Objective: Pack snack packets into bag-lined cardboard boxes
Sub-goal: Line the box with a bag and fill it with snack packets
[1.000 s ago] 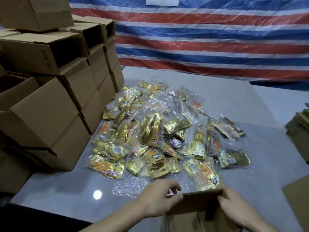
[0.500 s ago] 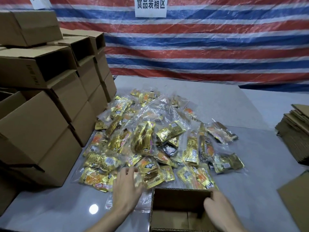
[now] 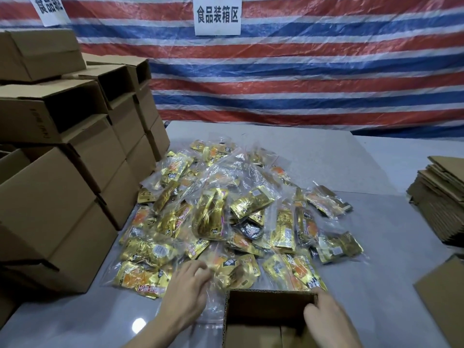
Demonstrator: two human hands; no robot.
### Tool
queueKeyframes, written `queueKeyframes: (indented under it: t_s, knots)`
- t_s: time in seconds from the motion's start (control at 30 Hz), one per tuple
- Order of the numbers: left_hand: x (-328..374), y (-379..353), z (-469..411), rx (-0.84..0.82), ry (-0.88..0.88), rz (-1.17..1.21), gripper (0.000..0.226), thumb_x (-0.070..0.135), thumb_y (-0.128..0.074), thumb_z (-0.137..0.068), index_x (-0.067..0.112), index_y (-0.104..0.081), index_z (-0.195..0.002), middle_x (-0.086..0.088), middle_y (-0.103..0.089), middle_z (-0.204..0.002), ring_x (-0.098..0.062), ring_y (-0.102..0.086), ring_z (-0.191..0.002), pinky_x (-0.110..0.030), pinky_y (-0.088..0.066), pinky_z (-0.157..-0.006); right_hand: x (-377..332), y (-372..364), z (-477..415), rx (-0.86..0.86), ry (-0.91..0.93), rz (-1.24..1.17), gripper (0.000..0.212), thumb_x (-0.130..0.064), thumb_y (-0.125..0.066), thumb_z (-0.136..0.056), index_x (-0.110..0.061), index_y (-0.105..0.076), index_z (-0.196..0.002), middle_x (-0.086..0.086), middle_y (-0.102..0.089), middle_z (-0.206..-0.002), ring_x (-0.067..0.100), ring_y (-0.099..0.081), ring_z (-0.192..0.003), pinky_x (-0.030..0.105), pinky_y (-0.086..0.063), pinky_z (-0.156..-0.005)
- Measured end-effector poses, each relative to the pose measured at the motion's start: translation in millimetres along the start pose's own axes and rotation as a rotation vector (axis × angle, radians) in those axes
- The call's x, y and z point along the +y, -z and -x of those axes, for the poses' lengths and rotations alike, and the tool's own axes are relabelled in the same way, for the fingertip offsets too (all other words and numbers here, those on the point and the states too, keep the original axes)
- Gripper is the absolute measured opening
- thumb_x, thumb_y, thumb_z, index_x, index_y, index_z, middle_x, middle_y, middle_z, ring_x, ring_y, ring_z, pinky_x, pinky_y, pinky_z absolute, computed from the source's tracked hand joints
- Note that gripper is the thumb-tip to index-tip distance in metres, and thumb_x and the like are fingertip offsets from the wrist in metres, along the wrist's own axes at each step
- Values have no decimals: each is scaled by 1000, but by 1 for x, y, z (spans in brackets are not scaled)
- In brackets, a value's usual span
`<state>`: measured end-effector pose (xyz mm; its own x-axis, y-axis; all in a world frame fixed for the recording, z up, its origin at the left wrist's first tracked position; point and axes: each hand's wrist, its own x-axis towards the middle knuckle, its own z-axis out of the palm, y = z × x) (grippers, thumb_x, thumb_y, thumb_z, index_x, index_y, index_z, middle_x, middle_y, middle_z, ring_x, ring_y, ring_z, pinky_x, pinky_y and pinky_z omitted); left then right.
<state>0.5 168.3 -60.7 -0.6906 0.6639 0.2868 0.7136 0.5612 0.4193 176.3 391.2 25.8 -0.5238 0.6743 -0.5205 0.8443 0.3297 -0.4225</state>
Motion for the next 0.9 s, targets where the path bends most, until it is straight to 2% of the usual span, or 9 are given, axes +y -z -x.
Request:
queueKeyframes:
  t_s: [0.07,0.17,0.27,0.4,0.47,0.53,0.67,0.77,0.9]
  knots:
    - [-6,5,6,-197,-42,29,12,34,-53,-89,30,-64,-86,21,-54,-112,3,-44,-113,-33,-36,-101,-1,-1,0,5,-1,12,41,-19,-45,-90,-32,-48,-129,1,-56,-115,21,-53,-104,30,-45,-93]
    - [-12,14,6,-421,200,282,15,37,-47,-78,30,-60,-78,22,-60,-103,8,-54,-98,-35,-47,-94,-4,-1,0,11,2,11,38,-20,-45,-90,-34,-48,-125,-3,-56,-108,15,-56,-98,28,-44,-80]
    - [-17,9,2,-221,489,398,4,29,-62,-90,26,-60,-88,6,-65,-94,-6,-61,-86,-36,-54,-84,-5,-1,-2,27,5,15,36,-21,-46,-89,-34,-49,-122,-3,-56,-106,10,-56,-93,25,-43,-75]
    - [-7,-2,-8,-368,641,267,51,63,-69,-81,22,-45,-97,4,-55,-102,-8,-58,-88,-20,-49,-72,-11,0,1,71,38,43,48,-18,-45,-96,-31,-37,-141,-2,-54,-119,12,-54,-99,21,-46,-82]
    - [-1,-8,-14,-371,707,299,54,57,-78,-75,18,-46,-95,0,-54,-103,-14,-60,-93,-27,-54,-80,-12,4,3,71,30,54,39,-22,-37,-104,-27,-32,-142,-10,-53,-133,4,-55,-118,14,-42,-94]
    - [-1,-11,-18,-362,747,348,49,39,-85,-75,13,-48,-94,-4,-56,-100,-19,-61,-92,-28,-55,-79,-13,6,4,51,26,38,37,-24,-35,-105,-23,-32,-142,-11,-52,-129,5,-53,-126,13,-38,-100]
    - [-12,-2,-25,-378,702,278,22,8,-66,-92,13,-47,-82,-1,-55,-84,-9,-50,-67,-14,-43,-52,-8,2,4,50,24,25,41,-19,-45,-92,-31,-45,-132,-4,-53,-107,12,-55,-98,23,-46,-78]
    - [-15,11,-30,-318,704,310,17,0,-46,-100,4,-54,-86,-12,-65,-90,-22,-62,-74,-23,-48,-58,-5,1,2,13,-4,-7,47,-24,-42,-89,-32,-45,-135,-5,-55,-114,15,-53,-105,28,-43,-84]
    - [2,35,-38,-201,589,402,20,14,-41,-107,6,-56,-96,-12,-65,-96,-28,-64,-88,-36,-53,-72,0,1,4,-31,1,10,60,-25,-42,-88,-27,-37,-148,2,-52,-137,25,-50,-123,36,-42,-99]
